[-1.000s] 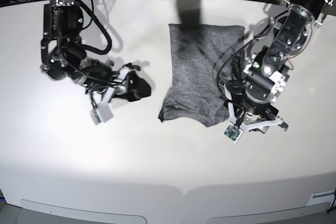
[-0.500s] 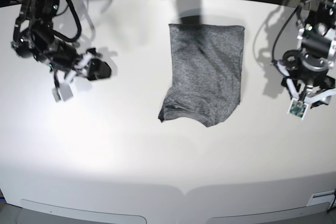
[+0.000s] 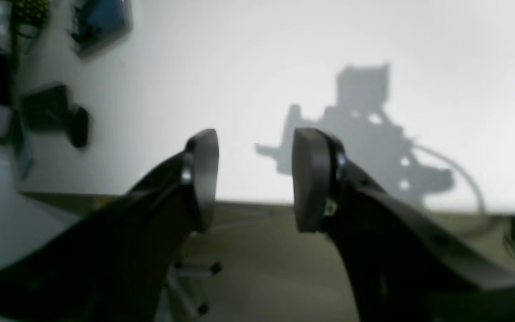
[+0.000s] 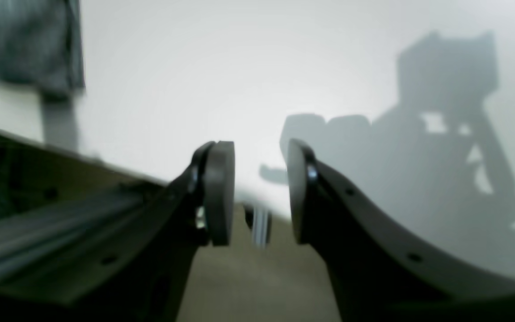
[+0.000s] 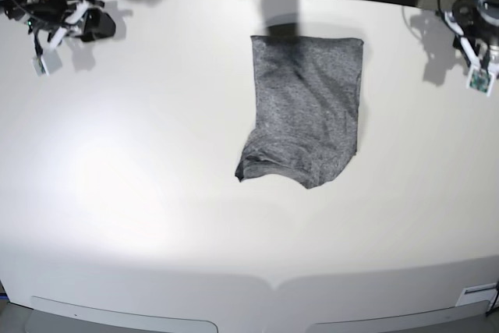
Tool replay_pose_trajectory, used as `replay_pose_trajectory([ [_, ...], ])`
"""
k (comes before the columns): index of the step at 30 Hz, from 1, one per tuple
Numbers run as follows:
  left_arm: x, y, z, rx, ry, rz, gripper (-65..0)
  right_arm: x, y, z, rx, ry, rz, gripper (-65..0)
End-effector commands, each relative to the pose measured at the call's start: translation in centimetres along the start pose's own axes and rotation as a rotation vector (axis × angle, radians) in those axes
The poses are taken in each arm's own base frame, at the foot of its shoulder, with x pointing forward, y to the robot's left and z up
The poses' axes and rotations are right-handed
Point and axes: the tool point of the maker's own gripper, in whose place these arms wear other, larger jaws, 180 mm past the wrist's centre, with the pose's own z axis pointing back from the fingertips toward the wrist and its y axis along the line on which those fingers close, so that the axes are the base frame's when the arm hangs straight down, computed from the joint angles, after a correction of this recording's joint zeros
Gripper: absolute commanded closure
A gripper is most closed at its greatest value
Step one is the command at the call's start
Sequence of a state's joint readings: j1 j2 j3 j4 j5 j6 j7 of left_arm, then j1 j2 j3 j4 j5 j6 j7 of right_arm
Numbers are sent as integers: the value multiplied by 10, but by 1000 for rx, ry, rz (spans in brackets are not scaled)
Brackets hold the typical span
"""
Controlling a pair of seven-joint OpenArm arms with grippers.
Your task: Fold the T-shirt properly
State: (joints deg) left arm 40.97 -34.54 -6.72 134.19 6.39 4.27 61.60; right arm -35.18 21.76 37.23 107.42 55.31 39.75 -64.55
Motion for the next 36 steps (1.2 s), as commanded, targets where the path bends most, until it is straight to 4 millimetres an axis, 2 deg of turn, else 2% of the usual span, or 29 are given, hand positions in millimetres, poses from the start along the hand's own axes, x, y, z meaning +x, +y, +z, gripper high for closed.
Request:
replay_pose_trajectory([
  [1, -1, 4, 4, 17, -8, -19, -260, -3, -2, 9, -10, 6, 12, -206],
  [7, -48, -23, 18, -62, 122, -27, -260, -70, 5, 25, -7, 176, -56, -206],
  [10, -73, -40, 31, -110, 194, -11, -260, -91, 9, 33, -7, 228, -79, -206],
  [13, -89, -57, 44, -166, 211, -13, -260, -104, 11, 38, -7, 262, -93, -206],
  [15, -119, -69, 43, -197, 288, -27, -260, -111, 11, 38, -2, 271, -110, -206],
  [19, -198, -100, 31, -295, 470, -28, -260, -137, 11, 26, 9, 316, -152, -206],
  [23, -278, -138, 17, -479, 646, 9, -260, -182, 11, 3, 4, 393, -138, -206],
  [26, -315, -154, 0, -557, 722, 65, -260, -217, 8, -14, 16, 471, -43, -206],
  [29, -337, -162, -20, -558, 782, 198, -260, -249, 8, -28, 65, 590, 71, -206],
  [32, -343, -171, -41, -536, 804, 378, -260, -272, 8, -44, 111, 647, 136, -206],
  [36, -351, -176, -55, -510, 831, 445, -260, -299, 7, -64, 153, 731, 213, -206],
])
